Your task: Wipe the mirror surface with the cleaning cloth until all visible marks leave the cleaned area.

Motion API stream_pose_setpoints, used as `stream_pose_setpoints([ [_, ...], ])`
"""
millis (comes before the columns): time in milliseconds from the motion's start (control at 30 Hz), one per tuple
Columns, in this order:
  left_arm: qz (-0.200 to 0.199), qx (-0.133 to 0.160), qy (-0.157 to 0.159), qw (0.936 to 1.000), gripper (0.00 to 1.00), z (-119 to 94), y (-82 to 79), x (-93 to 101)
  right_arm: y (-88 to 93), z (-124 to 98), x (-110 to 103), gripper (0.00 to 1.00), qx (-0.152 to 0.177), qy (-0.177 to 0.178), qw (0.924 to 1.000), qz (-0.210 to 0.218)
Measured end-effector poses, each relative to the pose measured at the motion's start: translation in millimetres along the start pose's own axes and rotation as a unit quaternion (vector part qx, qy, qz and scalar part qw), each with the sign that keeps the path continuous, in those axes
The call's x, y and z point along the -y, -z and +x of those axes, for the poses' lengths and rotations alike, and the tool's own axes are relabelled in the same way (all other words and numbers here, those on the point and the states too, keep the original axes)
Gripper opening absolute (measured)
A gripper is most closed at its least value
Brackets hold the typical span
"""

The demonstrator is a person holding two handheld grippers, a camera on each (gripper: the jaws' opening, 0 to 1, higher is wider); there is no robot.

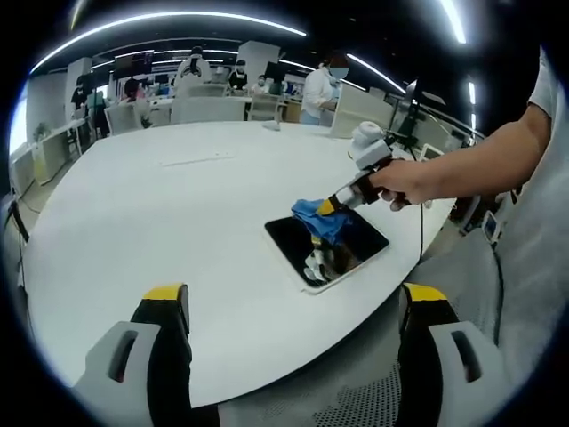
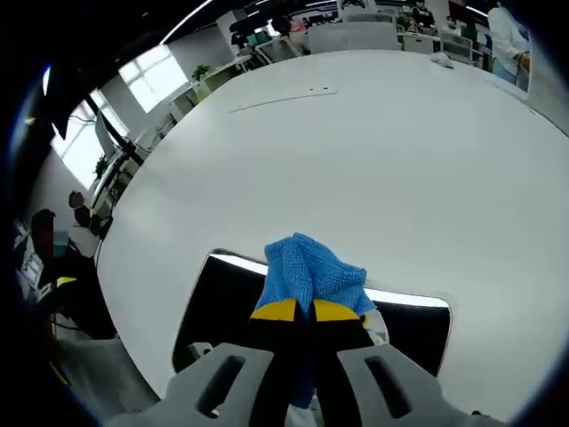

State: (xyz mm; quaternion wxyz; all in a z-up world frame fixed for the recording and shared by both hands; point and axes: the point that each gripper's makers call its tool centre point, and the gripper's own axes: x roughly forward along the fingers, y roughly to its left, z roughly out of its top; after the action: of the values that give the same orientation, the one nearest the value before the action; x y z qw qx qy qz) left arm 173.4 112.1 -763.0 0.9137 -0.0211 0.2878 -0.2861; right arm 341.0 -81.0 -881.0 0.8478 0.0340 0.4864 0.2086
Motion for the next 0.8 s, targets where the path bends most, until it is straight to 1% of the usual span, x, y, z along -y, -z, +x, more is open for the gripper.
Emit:
stream_pose_setpoints([
  [133,0.0,0.0,-0.001,1.0,0.97,0.2,0.1,-0.1,0.1,1.8,1.2,0.0,-0.004,-0.001,1.0,0.001],
  [333,0.0,-0.002,0.0,1.0,0.97,0.5,0.8,0.5,1.1,-1.5,-0.9,0.0,-0.002,-0.003,1.0,-0.002],
  [667,0.003,-0.007,0.0,1.0,0.97,0.6,-0.1,3.8,-0.1,4.0,3.2,0.0,-0.001,-0.006,1.0,-0.005],
  [800,0.002,-0.008,-0.001,1.0,0.97,0.5,-0.1,3.6,0.8,1.0,2.3,0.0,0.001,-0.007,0.9999,-0.008],
])
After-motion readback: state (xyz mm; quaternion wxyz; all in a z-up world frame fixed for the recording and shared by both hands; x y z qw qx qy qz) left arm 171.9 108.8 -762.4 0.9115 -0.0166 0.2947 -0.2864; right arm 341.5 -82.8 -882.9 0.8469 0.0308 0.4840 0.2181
